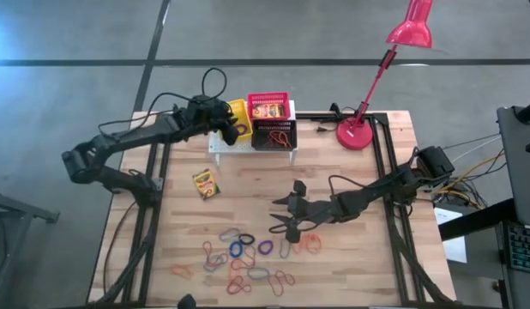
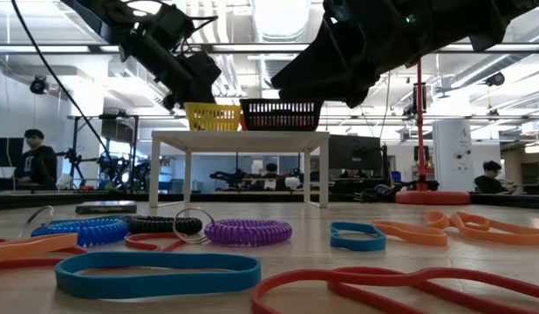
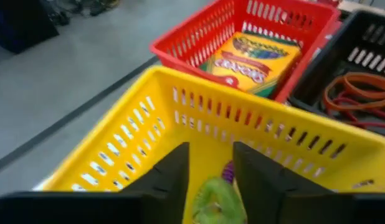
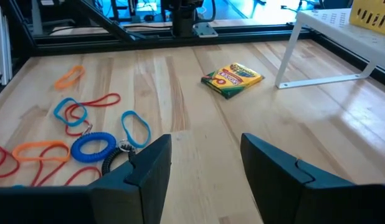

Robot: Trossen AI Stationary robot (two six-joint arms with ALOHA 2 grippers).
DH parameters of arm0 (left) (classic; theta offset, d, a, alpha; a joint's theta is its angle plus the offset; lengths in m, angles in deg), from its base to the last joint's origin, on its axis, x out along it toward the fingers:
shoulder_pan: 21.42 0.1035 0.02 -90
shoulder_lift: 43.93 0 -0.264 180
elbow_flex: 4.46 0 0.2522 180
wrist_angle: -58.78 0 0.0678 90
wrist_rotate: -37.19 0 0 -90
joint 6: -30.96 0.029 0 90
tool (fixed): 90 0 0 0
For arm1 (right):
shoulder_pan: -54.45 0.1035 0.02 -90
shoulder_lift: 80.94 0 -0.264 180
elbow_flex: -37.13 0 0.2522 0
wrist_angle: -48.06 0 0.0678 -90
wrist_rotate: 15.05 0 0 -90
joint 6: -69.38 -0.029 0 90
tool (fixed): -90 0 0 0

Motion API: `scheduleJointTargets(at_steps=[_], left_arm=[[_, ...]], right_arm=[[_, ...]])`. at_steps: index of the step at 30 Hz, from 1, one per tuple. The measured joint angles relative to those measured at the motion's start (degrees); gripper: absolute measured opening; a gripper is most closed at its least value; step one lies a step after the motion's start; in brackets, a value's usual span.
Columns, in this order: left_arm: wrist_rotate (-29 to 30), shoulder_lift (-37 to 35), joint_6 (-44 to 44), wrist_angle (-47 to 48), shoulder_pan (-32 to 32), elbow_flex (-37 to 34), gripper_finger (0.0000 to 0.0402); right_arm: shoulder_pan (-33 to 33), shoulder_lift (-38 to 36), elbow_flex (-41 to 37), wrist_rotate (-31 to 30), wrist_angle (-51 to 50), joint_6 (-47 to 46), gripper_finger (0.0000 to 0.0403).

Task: Pick & Place Office Desk Supplies
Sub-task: Put the yellow crayon box into the red bin on the shelf

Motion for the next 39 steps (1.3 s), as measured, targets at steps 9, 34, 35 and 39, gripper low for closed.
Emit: scheduleJointTargets(at_steps=[9, 34, 35, 39], left_arm=[[0.9, -3.7, 0.3, 8.0, 0.1, 5.2, 0.0219], [13.1, -22.1, -37.1, 43.2, -36.8, -10.8, 0.0111], [13.1, -21.9, -38.3, 40.9, -37.3, -13.3, 0.0108], [12.1, -20.5, -40.5, 29.4, -37.7, -21.7, 0.0082]], right_arm=[[0.0, 0.0, 0.0, 0.0, 0.0, 0.0, 0.0187], [0.0, 0.0, 0.0, 0.1, 1.5, -0.2, 0.0187], [0.0, 0.0, 0.0, 0.1, 1.5, -0.2, 0.0187], [0.0, 0.0, 0.0, 0.1, 1.8, -0.2, 0.0187]])
